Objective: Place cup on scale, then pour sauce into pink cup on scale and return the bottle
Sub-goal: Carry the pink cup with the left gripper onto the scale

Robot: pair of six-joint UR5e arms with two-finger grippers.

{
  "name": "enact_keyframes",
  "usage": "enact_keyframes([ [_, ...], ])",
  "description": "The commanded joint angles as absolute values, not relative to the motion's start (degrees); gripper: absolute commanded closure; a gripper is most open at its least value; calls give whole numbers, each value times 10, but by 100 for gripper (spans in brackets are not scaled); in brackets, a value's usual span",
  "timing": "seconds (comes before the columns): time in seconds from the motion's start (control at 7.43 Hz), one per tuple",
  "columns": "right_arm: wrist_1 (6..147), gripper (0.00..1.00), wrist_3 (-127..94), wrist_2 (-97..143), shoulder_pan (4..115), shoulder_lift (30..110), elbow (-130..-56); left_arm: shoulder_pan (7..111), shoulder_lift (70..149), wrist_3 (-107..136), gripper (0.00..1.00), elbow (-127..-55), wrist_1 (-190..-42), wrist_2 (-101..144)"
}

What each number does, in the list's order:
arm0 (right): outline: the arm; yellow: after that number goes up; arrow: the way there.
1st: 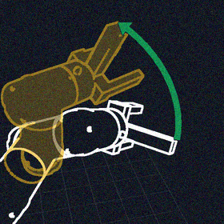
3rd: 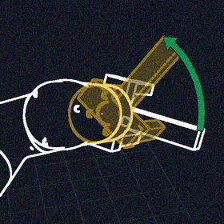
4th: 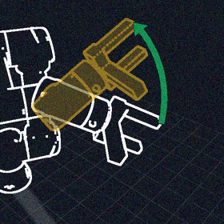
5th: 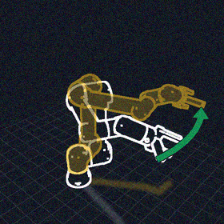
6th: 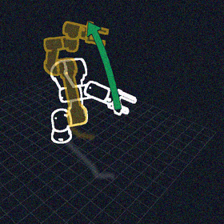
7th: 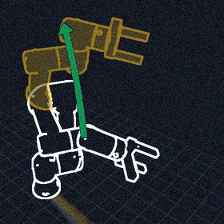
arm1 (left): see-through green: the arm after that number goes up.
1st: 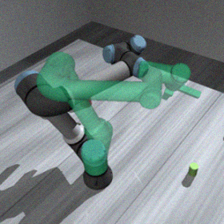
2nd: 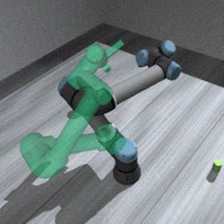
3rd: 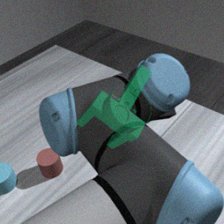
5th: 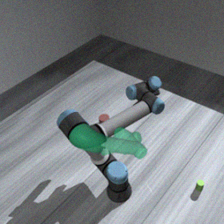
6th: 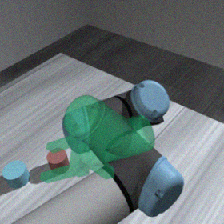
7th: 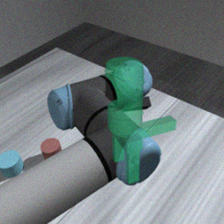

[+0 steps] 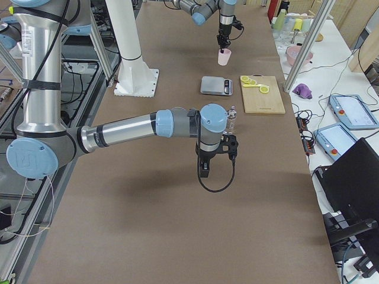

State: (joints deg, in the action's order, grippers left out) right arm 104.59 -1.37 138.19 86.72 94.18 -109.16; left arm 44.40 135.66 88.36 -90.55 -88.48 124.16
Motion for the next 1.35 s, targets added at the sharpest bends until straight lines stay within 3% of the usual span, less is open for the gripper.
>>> enact_keyframes([
  [0.0,1047,0,-14,1386,863,940,-1092,414,1379,919,100,-898,-884,1200],
  [0.81,1047,0,-18,1389,861,937,-1091,360,1455,952,100,-803,-892,1151],
  [1.21,1047,0,-18,1388,860,937,-1091,359,1449,949,100,-800,-894,1150],
])
